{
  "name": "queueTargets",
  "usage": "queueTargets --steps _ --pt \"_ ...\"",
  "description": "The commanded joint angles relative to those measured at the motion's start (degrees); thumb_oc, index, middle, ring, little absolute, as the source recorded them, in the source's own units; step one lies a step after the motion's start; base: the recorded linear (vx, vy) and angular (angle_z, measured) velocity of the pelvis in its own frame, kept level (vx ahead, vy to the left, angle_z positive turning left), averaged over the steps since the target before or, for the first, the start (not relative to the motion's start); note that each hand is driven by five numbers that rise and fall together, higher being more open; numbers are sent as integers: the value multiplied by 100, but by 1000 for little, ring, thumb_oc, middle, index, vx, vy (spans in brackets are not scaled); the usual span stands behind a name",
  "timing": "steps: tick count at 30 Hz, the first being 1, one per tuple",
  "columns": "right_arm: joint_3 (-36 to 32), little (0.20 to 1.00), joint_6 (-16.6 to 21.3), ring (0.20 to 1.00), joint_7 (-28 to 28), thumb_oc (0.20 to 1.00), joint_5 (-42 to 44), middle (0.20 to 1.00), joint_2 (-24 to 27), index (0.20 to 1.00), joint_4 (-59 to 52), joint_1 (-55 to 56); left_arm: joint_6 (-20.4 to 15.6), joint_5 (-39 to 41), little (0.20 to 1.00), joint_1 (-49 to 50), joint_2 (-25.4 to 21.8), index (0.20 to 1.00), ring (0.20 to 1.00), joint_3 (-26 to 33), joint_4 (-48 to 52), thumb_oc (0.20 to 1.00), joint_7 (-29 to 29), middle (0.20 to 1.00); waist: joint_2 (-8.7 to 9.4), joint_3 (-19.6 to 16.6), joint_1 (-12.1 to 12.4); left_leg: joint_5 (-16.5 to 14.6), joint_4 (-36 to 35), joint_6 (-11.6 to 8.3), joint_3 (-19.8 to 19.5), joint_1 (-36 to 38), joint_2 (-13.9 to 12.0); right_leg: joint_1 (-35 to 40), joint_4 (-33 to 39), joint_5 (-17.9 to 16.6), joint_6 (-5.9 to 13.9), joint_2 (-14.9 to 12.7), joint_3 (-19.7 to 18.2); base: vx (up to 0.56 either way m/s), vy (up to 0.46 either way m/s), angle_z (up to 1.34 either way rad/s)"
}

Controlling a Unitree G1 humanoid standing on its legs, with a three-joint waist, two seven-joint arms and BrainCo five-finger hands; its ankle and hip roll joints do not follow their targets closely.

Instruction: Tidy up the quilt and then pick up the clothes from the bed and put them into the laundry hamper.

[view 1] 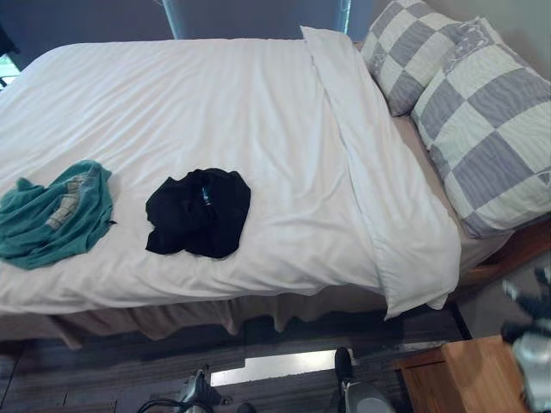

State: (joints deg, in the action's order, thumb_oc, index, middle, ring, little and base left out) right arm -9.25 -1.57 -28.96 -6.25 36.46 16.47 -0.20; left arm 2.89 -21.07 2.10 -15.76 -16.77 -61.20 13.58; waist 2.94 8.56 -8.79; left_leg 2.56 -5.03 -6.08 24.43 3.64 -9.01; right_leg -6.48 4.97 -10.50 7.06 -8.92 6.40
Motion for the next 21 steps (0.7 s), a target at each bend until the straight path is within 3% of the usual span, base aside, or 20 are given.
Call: queueTargets --steps 1,5,8,10,13,15,16,17,21 --pt "132 200 351 200 -159 200 80 200 544 200 509 -1828 -91 70 1000 -608 -297 1000 1000 -158 71 1000 66 1000 -101 756 573 -336 506 -122 -372 -332 -251 -13 -824 1165 463 -374 126 -164 -102 70" --pt "831 200 302 200 -82 200 1138 200 420 200 2311 -3123 -128 469 1000 -865 -316 1000 1000 -431 139 1000 237 1000 -352 1192 812 -171 721 -227 -472 -906 -331 -483 -1119 1201 420 -439 318 -86 -61 44" --pt "849 200 254 200 -1 200 1352 200 164 200 2687 -3076 -97 597 1000 -877 -298 1000 1000 -386 116 1000 274 1000 -424 1302 823 -139 790 -249 -478 -1071 -378 -666 -1255 1237 404 -431 338 -50 -37 39" --pt "740 200 201 200 108 200 1468 200 -326 200 2982 -2505 -18 676 1000 -853 -239 1000 1000 -186 30 1000 369 1000 -470 1401 775 -152 893 -250 -482 -1163 -434 -822 -1447 1303 373 -430 355 -41 -19 -2" --pt "675 200 195 200 230 200 1560 200 -660 200 3364 -2079 14 645 1000 -827 -201 1000 1000 -105 -82 1000 392 1000 -455 1387 729 -174 944 -245 -487 -1164 -457 -832 -1493 1332 356 -422 368 0 0 0" --pt "530 200 115 200 451 200 1639 200 -1281 200 3835 -1217 92 546 1000 -759 -151 1000 1000 27 -225 1000 404 1000 -391 1322 591 -255 931 -224 -447 -1031 -449 -702 -1420 1347 342 -412 395 0 0 0" --pt "529 200 114 200 451 200 1638 200 -1285 200 3830 -1208 92 546 1000 -754 -154 1000 1000 24 -223 1000 404 1000 -389 1320 593 -255 930 -224 -446 -1027 -448 -697 -1417 1347 343 -413 395 55 56 -4" --pt "314 200 112 200 581 200 1811 200 -1693 200 4017 -518 135 526 1000 -667 -105 1000 1000 118 -308 1000 424 1000 -309 1195 434 -304 878 -202 -414 -891 -406 -539 -1290 1303 362 -408 400 52 41 -4" --pt "344 200 -4 200 882 200 1704 200 -2088 200 4452 270 155 445 1000 -525 -83 1000 1000 169 -279 1000 397 1000 -178 967 224 -371 691 -153 -392 -616 -274 -259 -998 1137 445 -429 390 46 110 -6"
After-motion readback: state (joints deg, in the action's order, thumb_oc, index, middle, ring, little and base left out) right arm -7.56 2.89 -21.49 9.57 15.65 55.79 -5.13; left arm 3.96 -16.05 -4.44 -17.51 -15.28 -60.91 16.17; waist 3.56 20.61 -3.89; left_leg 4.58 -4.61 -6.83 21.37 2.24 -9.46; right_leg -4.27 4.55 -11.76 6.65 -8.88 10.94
